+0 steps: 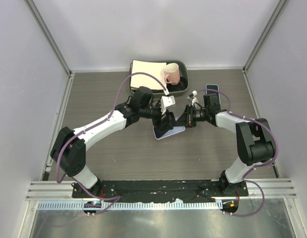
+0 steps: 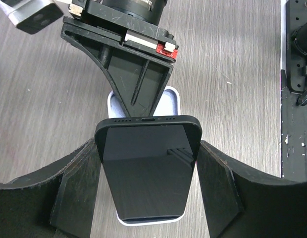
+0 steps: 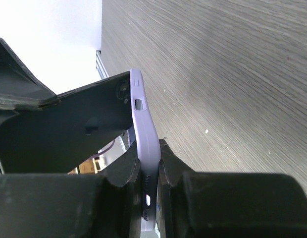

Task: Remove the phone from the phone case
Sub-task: Remove the phone case from the phone.

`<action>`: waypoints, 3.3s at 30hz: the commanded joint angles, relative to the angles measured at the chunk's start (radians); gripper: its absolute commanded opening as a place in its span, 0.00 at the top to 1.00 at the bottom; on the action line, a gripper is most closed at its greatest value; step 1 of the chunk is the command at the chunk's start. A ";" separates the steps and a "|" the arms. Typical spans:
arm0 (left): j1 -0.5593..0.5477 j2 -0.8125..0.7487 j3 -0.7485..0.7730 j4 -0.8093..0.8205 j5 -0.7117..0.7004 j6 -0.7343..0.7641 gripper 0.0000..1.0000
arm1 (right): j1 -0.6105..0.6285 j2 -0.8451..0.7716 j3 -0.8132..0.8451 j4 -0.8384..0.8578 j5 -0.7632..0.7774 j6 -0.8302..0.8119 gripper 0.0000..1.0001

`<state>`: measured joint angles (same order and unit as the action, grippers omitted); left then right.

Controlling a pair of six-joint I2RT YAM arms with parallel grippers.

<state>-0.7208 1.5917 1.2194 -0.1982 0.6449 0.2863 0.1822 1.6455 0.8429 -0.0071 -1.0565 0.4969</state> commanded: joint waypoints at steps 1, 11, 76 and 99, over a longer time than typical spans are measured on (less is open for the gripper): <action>-0.025 0.019 -0.018 0.083 0.065 -0.075 1.00 | 0.013 0.017 0.027 0.015 0.069 -0.052 0.99; -0.068 0.074 -0.061 0.134 -0.019 -0.084 1.00 | 0.048 0.059 0.051 -0.059 0.145 -0.109 0.99; -0.081 0.185 -0.161 0.155 -0.140 0.019 0.19 | 0.025 0.180 0.013 0.002 -0.017 -0.155 0.99; -0.049 0.073 -0.126 0.218 -0.007 -0.182 1.00 | 0.002 0.182 0.024 -0.031 0.086 -0.189 0.99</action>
<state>-0.7841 1.7782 1.0580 -0.0662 0.5148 0.2050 0.2031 1.8523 0.8471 -0.0654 -1.0435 0.3347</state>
